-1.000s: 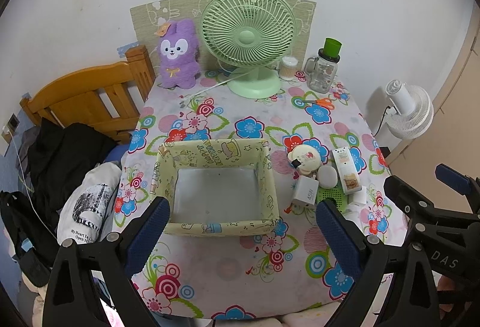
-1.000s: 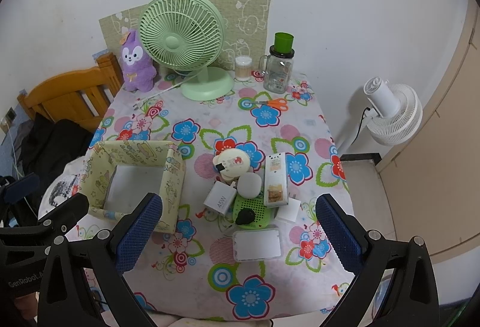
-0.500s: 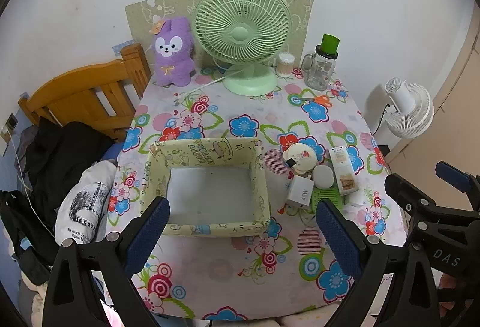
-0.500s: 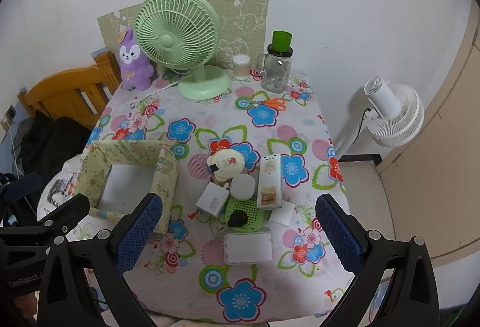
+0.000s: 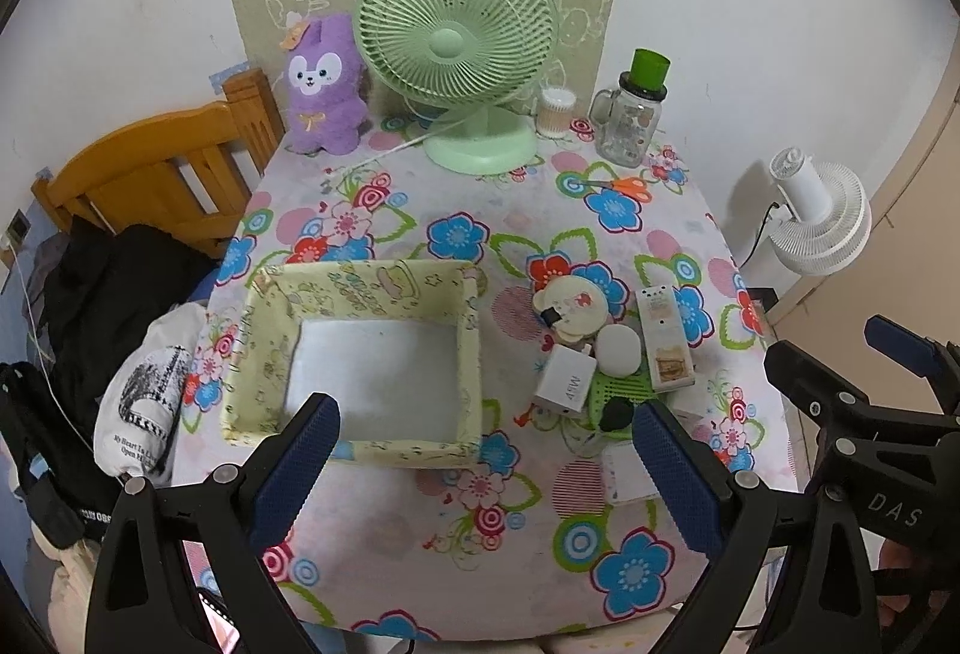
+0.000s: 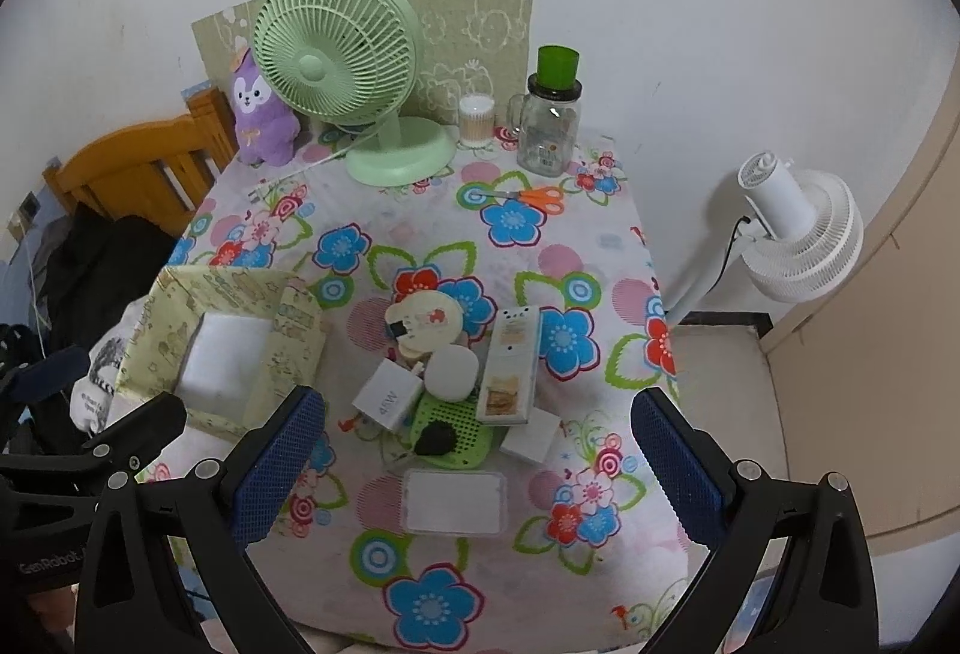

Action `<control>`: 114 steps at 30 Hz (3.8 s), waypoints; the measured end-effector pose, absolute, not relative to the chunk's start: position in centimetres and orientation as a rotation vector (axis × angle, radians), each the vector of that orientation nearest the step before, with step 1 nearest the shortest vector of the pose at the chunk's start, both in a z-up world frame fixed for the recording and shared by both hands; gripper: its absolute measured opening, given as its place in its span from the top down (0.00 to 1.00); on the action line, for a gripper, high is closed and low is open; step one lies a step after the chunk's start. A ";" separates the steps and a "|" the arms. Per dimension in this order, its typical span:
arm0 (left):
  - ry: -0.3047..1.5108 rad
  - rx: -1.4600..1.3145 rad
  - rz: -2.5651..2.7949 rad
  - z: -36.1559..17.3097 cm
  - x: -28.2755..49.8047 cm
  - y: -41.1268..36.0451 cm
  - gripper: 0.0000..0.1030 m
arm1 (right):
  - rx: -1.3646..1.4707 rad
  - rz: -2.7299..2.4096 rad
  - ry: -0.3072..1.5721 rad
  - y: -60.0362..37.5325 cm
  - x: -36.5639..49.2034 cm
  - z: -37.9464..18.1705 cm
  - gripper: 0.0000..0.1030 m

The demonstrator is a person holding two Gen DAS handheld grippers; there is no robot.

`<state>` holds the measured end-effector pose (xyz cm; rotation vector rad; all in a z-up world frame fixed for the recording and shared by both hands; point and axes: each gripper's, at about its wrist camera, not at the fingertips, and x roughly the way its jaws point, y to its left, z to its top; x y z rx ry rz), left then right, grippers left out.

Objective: Organize rigid objects
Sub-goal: 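Move left gripper to the flat white power bank while right gripper approaches the white cube charger, then close left gripper on the white power bank while right gripper grasps the white cube charger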

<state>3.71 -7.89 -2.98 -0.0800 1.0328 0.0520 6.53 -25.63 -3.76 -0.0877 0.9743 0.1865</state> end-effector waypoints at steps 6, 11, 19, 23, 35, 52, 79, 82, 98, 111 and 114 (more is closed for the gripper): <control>1.062 -0.097 0.052 -4.5 4.3 -10.0 0.04 | -0.099 0.208 1.006 -27.7 7.7 -5.4 0.01; 1.086 -0.111 0.040 -6.1 4.9 -12.0 0.04 | -0.106 0.217 1.038 -29.4 8.4 -7.0 0.03; 1.143 -0.109 0.043 -9.3 6.1 -14.4 0.04 | -0.121 0.213 1.090 -31.7 9.8 -10.3 0.03; 1.179 -0.101 0.043 -11.3 6.6 -15.3 0.04 | -0.120 0.213 1.122 -32.7 10.5 -12.1 0.03; 1.296 -0.110 0.017 -16.8 7.6 -17.7 0.04 | -0.126 0.219 1.190 -33.9 12.5 -17.1 0.05; 1.398 -0.175 -0.004 -21.9 8.3 -21.0 0.04 | -0.126 0.259 1.263 -34.2 13.8 -21.6 0.09; 1.385 -0.066 0.067 -22.6 8.0 -19.3 0.13 | -0.149 0.377 1.304 -30.1 15.3 -25.1 0.25; 1.392 -0.085 0.070 -22.6 8.2 -18.5 0.13 | -0.165 0.374 1.282 -29.9 15.0 -24.9 0.44; 1.384 -0.074 0.007 -22.4 8.2 -19.2 0.14 | -0.116 0.287 1.273 -32.0 12.2 -24.2 0.54; 1.354 -0.033 -0.063 -20.8 7.4 -18.5 0.14 | -0.038 0.211 1.255 -33.2 10.0 -22.2 0.56; 1.335 -0.016 -0.072 -20.0 7.5 -18.9 0.14 | -0.030 0.199 1.237 -33.3 9.8 -21.4 0.56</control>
